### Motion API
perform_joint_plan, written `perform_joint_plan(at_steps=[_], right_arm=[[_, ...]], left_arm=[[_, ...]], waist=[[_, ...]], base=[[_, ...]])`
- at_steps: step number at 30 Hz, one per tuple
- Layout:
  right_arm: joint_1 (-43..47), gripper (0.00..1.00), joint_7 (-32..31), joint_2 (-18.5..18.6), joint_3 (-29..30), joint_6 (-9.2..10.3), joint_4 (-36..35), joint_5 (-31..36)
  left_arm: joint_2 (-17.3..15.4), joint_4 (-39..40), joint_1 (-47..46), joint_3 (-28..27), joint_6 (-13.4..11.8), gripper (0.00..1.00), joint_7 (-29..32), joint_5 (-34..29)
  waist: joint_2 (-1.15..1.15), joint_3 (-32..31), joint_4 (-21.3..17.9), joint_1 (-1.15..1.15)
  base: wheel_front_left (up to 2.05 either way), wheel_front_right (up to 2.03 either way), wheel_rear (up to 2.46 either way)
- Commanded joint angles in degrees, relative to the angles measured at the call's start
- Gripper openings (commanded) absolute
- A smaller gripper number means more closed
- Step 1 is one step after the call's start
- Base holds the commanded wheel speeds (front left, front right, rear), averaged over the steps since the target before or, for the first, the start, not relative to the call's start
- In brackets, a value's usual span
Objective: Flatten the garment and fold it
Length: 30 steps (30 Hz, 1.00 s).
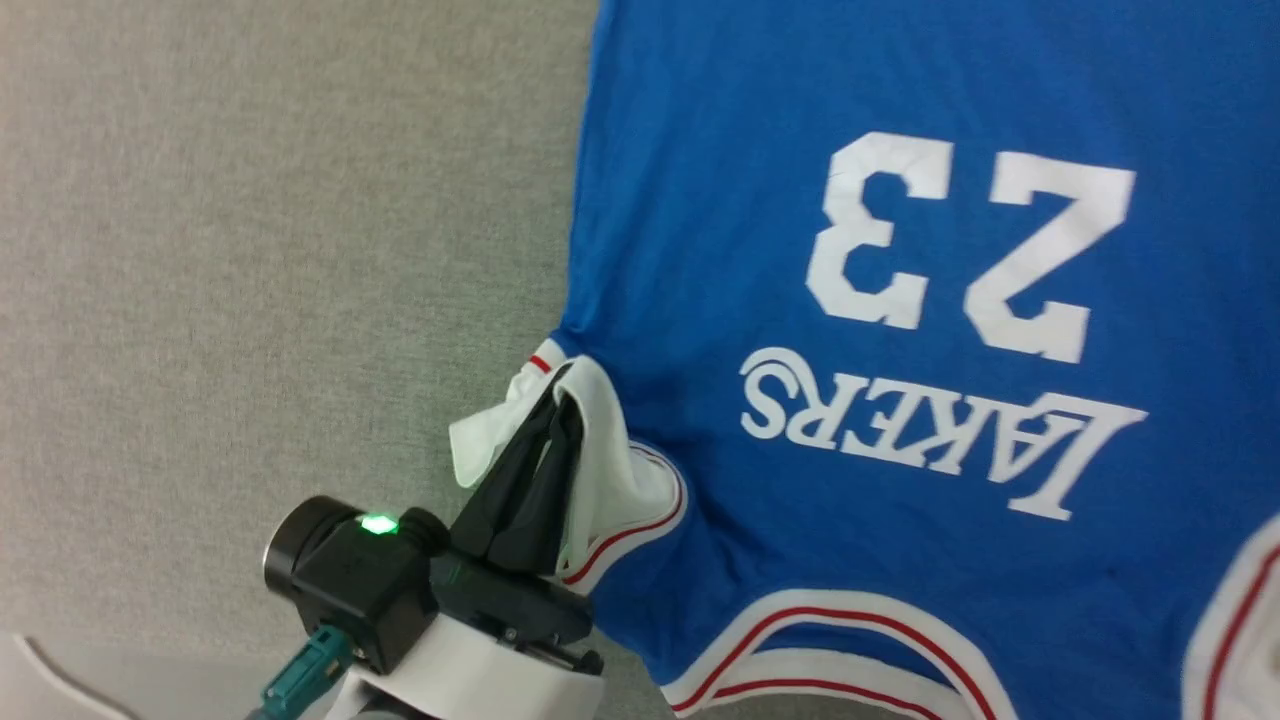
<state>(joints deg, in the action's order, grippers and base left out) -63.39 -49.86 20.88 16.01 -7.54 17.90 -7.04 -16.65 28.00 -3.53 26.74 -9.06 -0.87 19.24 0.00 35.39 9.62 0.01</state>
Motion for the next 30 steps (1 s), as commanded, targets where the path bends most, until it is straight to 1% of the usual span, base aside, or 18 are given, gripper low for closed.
perform_joint_plan(at_steps=[1,10,11,12,16,19,20,25,28,30], right_arm=[[-0.65,1.0,-0.13,-0.6,0.98,0.05,0.54,0.78],[1.24,1.0,-1.52,-1.61,4.25,0.05,1.84,2.61],[1.35,0.82,-1.89,-1.69,4.29,0.05,2.0,2.69],[1.4,0.01,-2.12,-1.78,4.51,0.05,2.04,2.94],[1.63,0.0,-1.17,-2.44,4.43,0.05,1.49,3.84],[1.87,0.0,0.23,-3.04,2.68,0.05,1.11,2.44],[1.87,0.0,0.23,-3.04,2.68,0.05,1.11,2.44],[3.27,0.0,3.04,-3.29,-0.38,0.05,0.04,-2.72],[6.4,0.0,4.87,-1.94,-1.93,0.05,-2.32,-6.1],[9.77,0.0,5.46,-0.83,-1.95,0.05,-5.02,-9.22]], left_arm=[[0.31,-0.15,-1.25,0.4,0.47,0.0,-0.49,-0.79],[1.34,-1.99,-3.07,1.68,1.13,0.0,-1.11,-0.7],[1.38,-2.14,-3.15,1.67,1.12,0.0,-1.16,-0.65],[1.42,-2.3,-3.21,1.64,1.08,0.0,-1.22,-0.6],[1.12,-3.0,-3.43,1.29,1.04,0.0,-1.5,-0.58],[0.64,-3.43,-3.41,0.77,0.93,0.0,-1.59,-0.52],[0.64,-3.43,-3.41,0.77,0.93,0.0,-1.59,-0.52],[-0.87,-3.67,-1.91,-0.55,0.16,0.0,-0.76,-0.18],[-2.0,-3.54,-0.35,-1.45,-0.37,0.0,0.05,0.34],[-2.87,-3.34,1.08,-2.04,-0.77,0.0,0.85,0.81]], waist=[[0.0,4.74,3.63,-0.01],[0.0,6.87,5.53,-0.01],[0.0,6.91,5.52,-0.01],[0.0,6.88,5.4,-0.01],[0.0,5.46,4.22,-0.01],[0.0,3.03,2.64,-0.01],[0.0,3.03,2.64,-0.01],[0.0,-3.42,-1.24,-0.01],[0.0,-8.02,-3.37,-0.01],[0.0,-11.02,-4.69,-0.01]], base=[[0.0,0.0,0.0],[0.0,0.0,0.0],[0.0,0.0,0.0],[0.0,0.0,0.0],[0.0,0.0,0.0],[0.0,0.0,0.0],[0.0,0.0,0.0],[0.0,0.0,0.0],[0.0,0.0,0.0],[0.0,0.0,0.0]])
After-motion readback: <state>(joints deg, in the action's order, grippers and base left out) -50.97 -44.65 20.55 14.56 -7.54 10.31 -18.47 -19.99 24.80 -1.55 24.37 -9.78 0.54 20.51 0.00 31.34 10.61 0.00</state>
